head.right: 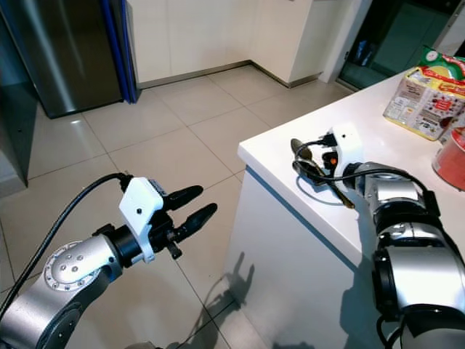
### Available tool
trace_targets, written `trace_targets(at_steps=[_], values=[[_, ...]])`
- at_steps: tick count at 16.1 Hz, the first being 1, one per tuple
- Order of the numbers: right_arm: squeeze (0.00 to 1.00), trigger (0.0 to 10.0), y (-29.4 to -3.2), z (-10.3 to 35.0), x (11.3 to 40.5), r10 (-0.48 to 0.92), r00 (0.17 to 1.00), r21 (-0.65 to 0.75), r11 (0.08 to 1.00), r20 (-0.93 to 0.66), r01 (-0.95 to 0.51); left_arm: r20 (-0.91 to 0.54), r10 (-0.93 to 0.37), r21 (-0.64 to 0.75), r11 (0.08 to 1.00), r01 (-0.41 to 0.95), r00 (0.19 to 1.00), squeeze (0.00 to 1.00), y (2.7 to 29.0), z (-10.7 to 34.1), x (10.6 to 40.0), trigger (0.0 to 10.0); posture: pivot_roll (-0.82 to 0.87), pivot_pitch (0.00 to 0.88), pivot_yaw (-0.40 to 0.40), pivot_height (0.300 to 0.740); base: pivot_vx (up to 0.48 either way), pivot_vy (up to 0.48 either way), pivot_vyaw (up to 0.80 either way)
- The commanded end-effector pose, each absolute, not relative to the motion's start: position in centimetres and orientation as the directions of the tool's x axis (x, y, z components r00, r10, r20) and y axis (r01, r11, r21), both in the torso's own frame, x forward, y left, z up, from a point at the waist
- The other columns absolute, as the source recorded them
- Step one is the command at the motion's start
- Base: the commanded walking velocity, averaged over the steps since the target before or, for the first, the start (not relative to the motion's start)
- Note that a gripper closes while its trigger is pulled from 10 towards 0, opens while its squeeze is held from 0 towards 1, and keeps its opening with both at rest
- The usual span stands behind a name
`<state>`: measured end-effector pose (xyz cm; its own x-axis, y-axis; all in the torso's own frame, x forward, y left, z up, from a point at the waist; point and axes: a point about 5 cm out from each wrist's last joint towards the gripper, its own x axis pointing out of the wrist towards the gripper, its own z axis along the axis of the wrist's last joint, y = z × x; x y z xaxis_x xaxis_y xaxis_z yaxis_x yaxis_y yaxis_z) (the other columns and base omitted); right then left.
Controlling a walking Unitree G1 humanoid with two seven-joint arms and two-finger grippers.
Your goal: Setting the table
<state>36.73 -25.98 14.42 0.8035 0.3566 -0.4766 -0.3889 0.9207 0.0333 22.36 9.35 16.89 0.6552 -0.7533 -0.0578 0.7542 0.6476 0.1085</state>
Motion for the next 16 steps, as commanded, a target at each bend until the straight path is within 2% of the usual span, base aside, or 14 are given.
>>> trace_targets(at_steps=[1,3,4,5,6,7,8,16], values=[[0.0,10.0,-26.6,13.4,36.0,0.361,0.77,0.089,0.924,-0.526,-0.372,-0.053,-0.776,0.114,0.621,0.776,0.629,0.0,9.0,17.2,22.2,10.0,0.01,0.014,-0.094,0.74,0.0,0.0,0.0],[0.0,10.0,-26.7,13.4,35.8,0.382,0.76,0.139,0.92,-0.527,-0.366,-0.054,-0.778,0.116,0.618,0.778,0.626,0.0,8.9,17.2,22.2,10.0,0.01,0.012,-0.093,0.74,0.0,0.0,0.0],[0.0,8.3,-26.8,13.3,35.7,0.387,0.754,0.153,0.919,-0.531,-0.363,-0.054,-0.779,0.117,0.616,0.779,0.624,0.0,8.9,17.2,22.2,10.0,0.01,0.012,-0.093,0.74,0.0,0.0,0.0],[0.0,5.6,-26.9,13.3,35.7,0.382,0.753,0.151,0.921,-0.535,-0.36,-0.054,-0.78,0.117,0.616,0.779,0.624,0.0,8.9,17.2,22.2,10.0,0.01,0.01,-0.092,0.74,0.0,0.0,0.0],[0.0,3.6,-27.1,13.2,35.6,0.371,0.751,0.138,0.924,-0.546,-0.356,-0.054,-0.78,0.117,0.615,0.78,0.623,0.0,8.9,17.2,22.2,10.0,0.01,0.008,-0.092,0.74,0.0,0.0,0.0],[0.0,0.8,-27.3,13.1,35.5,0.363,0.746,0.124,0.926,-0.559,-0.357,-0.054,-0.781,0.117,0.614,0.781,0.622,0.0,8.8,17.2,22.2,10.0,0.01,0.007,-0.091,0.74,0.0,0.0,0.0],[0.0,0.0,-27.3,13.0,35.4,0.365,0.74,0.122,0.924,-0.565,-0.362,-0.054,-0.783,0.117,0.611,0.783,0.62,0.0,8.8,17.2,22.2,10.0,0.01,0.007,-0.091,0.74,0.0,0.0,0.0],[0.0,0.0,-27.7,12.3,34.6,0.397,0.714,0.189,0.915,-0.577,-0.357,-0.062,-0.801,0.114,0.588,0.801,0.596,0.0,8.7,17.2,22.1,10.0,0.01,0.006,-0.077,0.74,0.0,0.0,0.0]])
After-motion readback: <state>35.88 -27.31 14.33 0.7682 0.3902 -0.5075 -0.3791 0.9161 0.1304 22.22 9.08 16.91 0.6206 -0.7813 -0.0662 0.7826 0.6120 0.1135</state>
